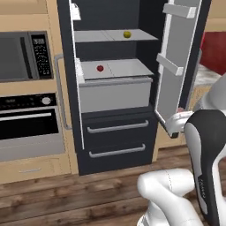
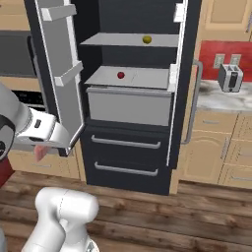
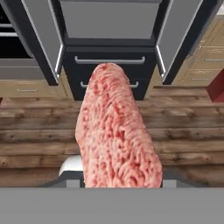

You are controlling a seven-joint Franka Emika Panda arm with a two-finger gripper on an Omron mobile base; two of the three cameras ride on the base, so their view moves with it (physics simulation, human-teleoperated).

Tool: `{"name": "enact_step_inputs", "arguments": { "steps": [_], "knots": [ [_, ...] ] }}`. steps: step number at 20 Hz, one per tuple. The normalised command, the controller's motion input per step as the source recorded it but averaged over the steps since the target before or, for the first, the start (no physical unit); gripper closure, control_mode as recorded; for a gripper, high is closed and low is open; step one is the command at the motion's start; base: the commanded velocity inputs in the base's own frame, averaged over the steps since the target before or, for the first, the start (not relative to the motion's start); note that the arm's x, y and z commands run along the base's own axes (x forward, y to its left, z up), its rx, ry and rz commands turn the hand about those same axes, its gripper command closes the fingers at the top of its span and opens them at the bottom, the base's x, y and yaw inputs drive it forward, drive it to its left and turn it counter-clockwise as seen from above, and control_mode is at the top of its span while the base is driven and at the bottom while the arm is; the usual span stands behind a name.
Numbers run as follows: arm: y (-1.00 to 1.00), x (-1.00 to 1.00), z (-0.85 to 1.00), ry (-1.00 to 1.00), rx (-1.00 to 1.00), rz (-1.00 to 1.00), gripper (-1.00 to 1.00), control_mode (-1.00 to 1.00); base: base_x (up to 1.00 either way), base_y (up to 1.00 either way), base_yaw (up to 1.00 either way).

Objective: Open the fridge, remove the orange, tomato, and steak, and place them on any counter.

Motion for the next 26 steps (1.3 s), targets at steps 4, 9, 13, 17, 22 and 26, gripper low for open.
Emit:
{"name": "enact_step_inputs", "arguments": {
  "steps": [4,9,13,17,22,26],
  "knots": [
    [0.0,0.0,0.0,0.0,0.0,0.0,1.0,1.0,-0.27,-0.88,-0.09],
    [0.0,0.0,0.0,0.0,0.0,0.0,1.0,1.0,-0.11,-1.0,-0.12],
    [0.0,0.0,0.0,0.0,0.0,0.0,1.0,1.0,-0.13,-0.97,-0.14],
    [0.0,0.0,0.0,0.0,0.0,0.0,1.0,1.0,0.16,-0.82,-0.08],
    [0.0,0.0,0.0,0.0,0.0,0.0,1.0,1.0,0.56,-0.76,-0.01],
    [0.0,0.0,0.0,0.0,0.0,0.0,1.0,1.0,0.27,-0.92,0.0]
  ]
}}
